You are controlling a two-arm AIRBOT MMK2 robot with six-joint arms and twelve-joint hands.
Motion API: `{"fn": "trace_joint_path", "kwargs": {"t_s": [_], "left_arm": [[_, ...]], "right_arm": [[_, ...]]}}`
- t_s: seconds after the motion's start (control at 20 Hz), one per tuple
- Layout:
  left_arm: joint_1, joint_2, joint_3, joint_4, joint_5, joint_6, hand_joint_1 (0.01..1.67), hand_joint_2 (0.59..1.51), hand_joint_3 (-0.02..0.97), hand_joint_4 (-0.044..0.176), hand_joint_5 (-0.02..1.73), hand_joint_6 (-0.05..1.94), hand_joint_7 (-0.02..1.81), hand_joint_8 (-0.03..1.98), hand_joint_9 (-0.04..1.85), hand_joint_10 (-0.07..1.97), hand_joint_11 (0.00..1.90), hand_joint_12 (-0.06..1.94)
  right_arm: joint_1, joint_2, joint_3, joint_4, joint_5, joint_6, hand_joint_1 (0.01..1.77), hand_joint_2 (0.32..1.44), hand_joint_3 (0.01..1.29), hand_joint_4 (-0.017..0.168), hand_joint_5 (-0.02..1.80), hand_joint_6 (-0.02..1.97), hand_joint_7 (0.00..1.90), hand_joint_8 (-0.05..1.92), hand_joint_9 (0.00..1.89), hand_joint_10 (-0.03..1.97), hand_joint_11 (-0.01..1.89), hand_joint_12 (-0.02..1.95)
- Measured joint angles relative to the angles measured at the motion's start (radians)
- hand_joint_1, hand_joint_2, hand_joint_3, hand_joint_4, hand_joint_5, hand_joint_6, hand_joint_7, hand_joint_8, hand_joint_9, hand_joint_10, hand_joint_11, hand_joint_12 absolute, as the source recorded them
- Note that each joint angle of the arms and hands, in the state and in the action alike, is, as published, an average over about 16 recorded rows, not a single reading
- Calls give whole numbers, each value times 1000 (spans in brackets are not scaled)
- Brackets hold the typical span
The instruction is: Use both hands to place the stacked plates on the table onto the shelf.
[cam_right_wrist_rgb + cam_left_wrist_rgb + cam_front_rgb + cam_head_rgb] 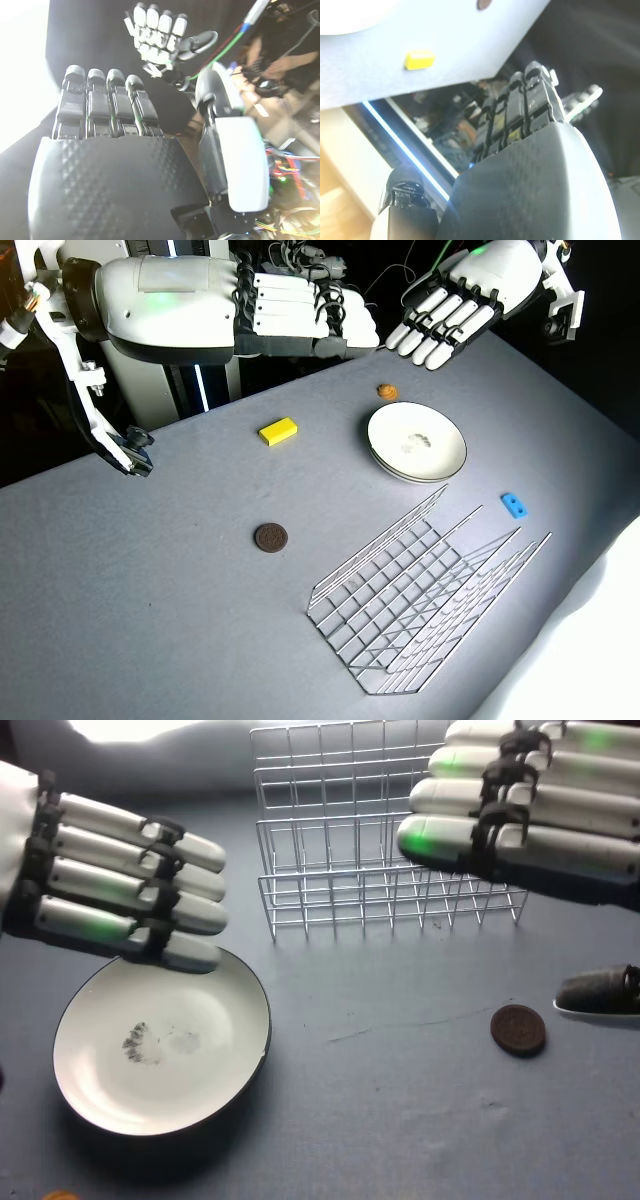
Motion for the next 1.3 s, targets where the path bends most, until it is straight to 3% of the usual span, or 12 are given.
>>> {"fn": "trace_joint_path", "kwargs": {"t_s": [0.2,0.45,0.9,1.3], "left_arm": [[92,-28,55,-32,-21,40,20,1087,16,3,38,-12,22,-12,18,5,16,-11],[245,-60,112,-110,-25,120,19,1081,16,2,31,-12,21,-12,15,6,16,-10],[504,-120,180,-244,14,258,18,1085,17,1,32,-13,20,-12,14,6,15,-8],[629,-171,259,-289,34,310,18,1093,16,-1,35,-13,18,-12,18,6,15,-8]], "right_arm": [[-7,-4,0,-17,11,-14,1038,1080,12,-2,20,21,19,15,18,6,24,-1],[-16,-8,-1,-21,19,-32,1302,1012,12,-1,17,21,12,15,20,7,32,32],[-25,-11,-1,-20,20,-43,1354,1045,12,-1,22,21,11,15,18,6,27,143],[-33,-13,-1,-19,21,-58,1348,1052,11,-1,22,21,12,14,24,6,15,225]]}}
